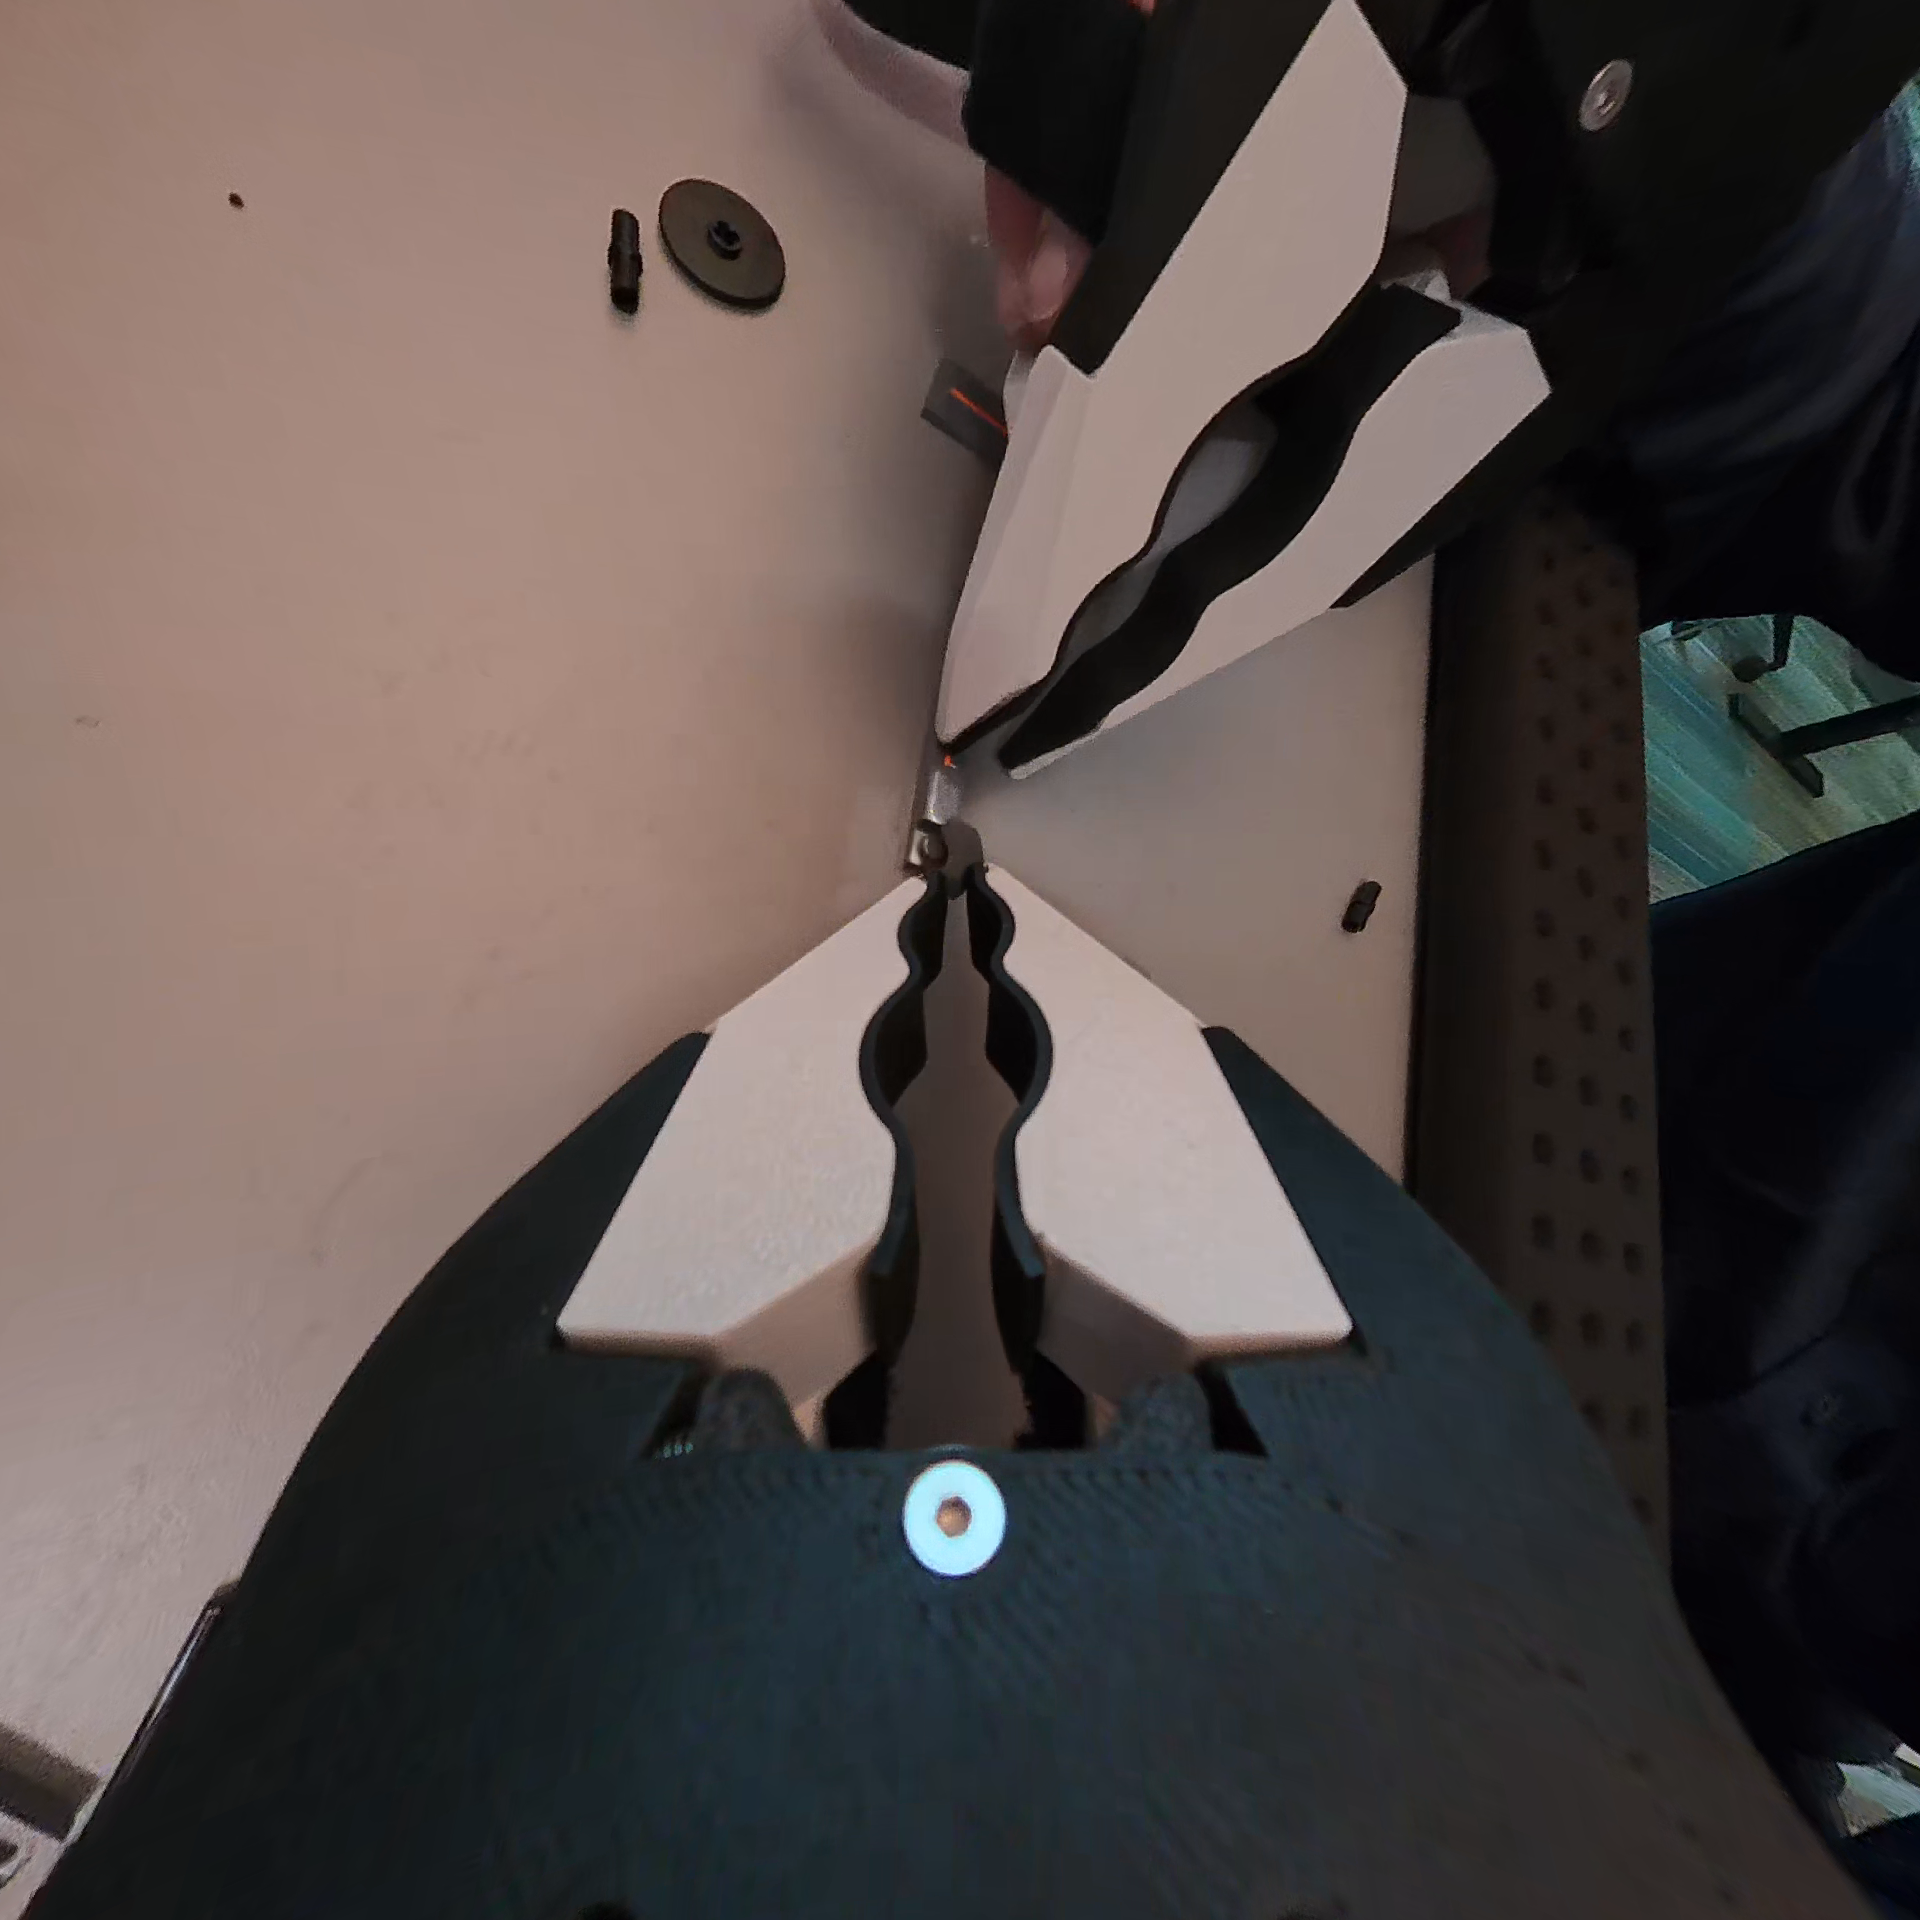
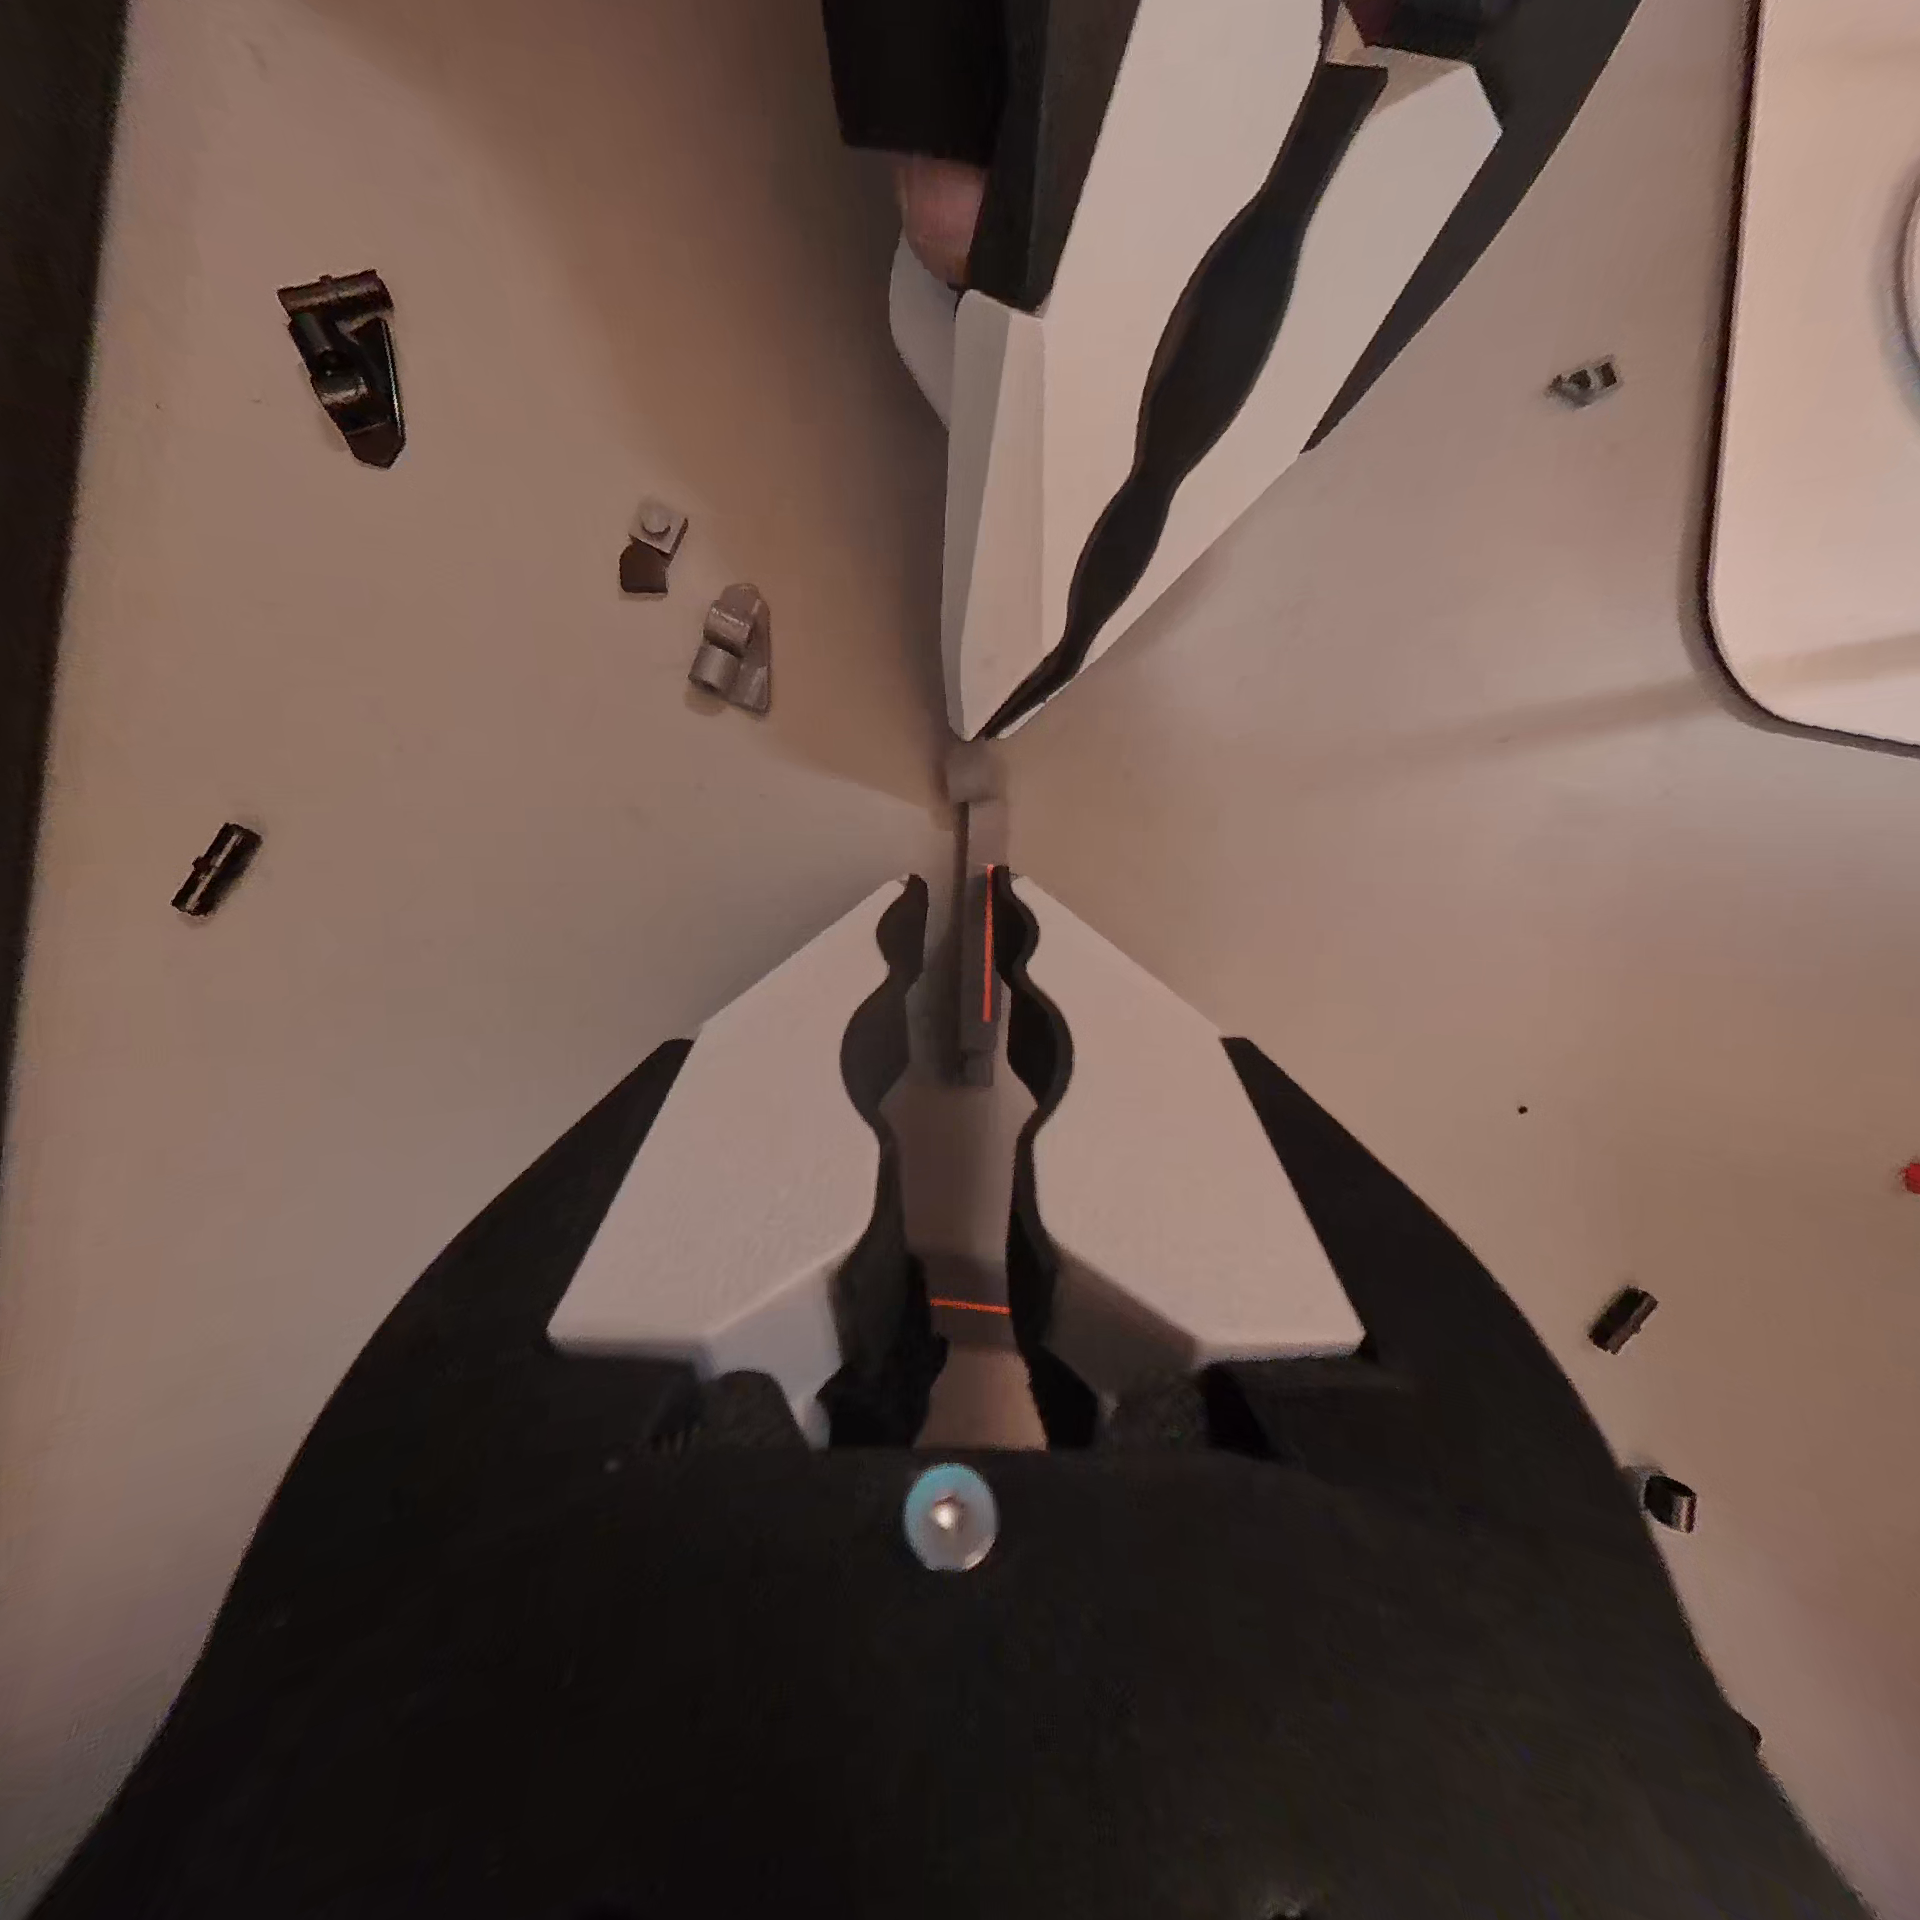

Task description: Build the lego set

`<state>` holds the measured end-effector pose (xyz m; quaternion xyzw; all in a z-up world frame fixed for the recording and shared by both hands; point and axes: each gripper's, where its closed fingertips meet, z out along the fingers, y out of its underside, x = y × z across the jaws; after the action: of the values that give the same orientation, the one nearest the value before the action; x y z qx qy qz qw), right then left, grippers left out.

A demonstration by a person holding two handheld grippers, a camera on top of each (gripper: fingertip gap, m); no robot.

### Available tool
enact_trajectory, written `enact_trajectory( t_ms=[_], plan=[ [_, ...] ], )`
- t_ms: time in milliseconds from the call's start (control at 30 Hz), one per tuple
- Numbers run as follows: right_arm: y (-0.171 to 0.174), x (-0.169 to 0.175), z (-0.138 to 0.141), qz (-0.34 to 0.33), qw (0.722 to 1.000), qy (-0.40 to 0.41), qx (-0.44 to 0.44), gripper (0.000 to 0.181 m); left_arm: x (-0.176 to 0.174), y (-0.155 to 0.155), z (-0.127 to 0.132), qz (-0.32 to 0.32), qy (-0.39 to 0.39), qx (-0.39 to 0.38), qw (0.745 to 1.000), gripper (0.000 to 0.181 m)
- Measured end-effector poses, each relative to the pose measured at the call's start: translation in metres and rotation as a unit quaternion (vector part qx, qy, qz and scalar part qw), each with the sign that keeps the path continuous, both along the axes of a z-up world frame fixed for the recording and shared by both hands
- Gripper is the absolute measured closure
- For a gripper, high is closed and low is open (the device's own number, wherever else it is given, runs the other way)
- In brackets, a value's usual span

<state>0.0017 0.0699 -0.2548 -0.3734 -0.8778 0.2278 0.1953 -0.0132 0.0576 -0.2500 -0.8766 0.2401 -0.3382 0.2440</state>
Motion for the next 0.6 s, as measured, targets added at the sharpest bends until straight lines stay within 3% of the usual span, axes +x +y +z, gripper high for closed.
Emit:
enact_trajectory(
  t_ms=[467,600],
  plan=[
    [-0.0034,0.0015,0.0006,0.011,1.000,0.000,-0.011,0.174,-0.0030,0.0010,-0.0034,0.003,0.003,-0.011,1.000,0.179],
    [0.0044,-0.0015,0.0011,-0.016,1.000,-0.005,-0.008,0.169,-0.0034,0.0008,-0.0034,0.002,0.006,-0.010,1.000,0.179]
  ],
)
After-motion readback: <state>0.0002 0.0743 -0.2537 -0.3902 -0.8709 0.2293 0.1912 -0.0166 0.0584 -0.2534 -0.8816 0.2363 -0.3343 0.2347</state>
